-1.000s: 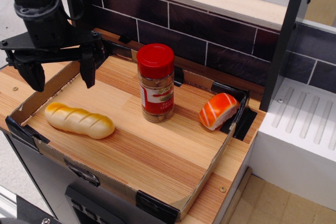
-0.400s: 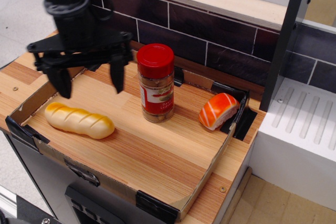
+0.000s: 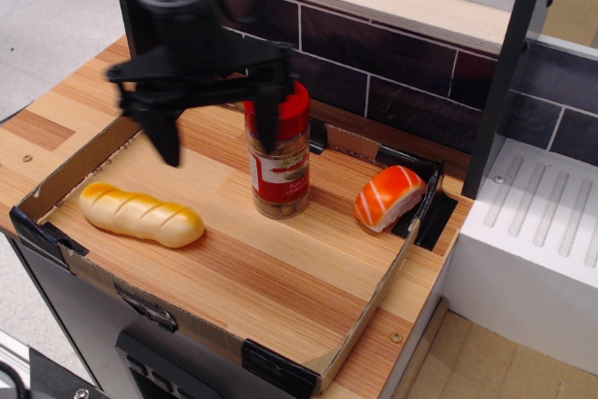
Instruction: Topple basil bottle
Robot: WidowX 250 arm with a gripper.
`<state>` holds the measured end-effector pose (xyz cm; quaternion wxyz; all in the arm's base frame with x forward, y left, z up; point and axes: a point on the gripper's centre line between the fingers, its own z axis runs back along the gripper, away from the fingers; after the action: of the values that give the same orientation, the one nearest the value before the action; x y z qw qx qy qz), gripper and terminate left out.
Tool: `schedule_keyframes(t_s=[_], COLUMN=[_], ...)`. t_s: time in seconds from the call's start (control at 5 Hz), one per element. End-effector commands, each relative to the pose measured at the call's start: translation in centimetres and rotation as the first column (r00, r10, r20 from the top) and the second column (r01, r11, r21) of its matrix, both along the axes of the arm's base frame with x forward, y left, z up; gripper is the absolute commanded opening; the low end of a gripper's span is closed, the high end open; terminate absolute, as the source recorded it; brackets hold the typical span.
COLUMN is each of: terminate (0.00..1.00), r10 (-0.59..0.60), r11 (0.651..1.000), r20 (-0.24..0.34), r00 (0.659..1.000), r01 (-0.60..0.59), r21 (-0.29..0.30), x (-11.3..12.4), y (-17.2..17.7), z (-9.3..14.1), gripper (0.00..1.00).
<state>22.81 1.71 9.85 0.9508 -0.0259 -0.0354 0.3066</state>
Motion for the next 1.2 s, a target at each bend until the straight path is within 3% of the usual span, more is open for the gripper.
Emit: schedule_keyframes(t_s=[0.0, 0.4, 0.6, 1.0], terminate=[0.00, 0.00, 0.00, 0.00], r10=[0.035, 0.145, 0.173, 0.239], r11=[0.999, 0.989, 0.982, 0.964], r20=[0.066, 0.087, 0.126, 0.129], r00=[0.997, 0.986, 0.977, 0.962], r01=[-0.035, -0.148, -0.181, -0.251], r21=[0.004, 0.027, 0.049, 0.085], x=[2.8, 5.0, 5.6, 6.1], y=[-2.1, -1.5, -1.5, 0.0], z=[0.8, 0.7, 0.6, 0.8], gripper=[1.00, 1.00, 1.00, 1.00])
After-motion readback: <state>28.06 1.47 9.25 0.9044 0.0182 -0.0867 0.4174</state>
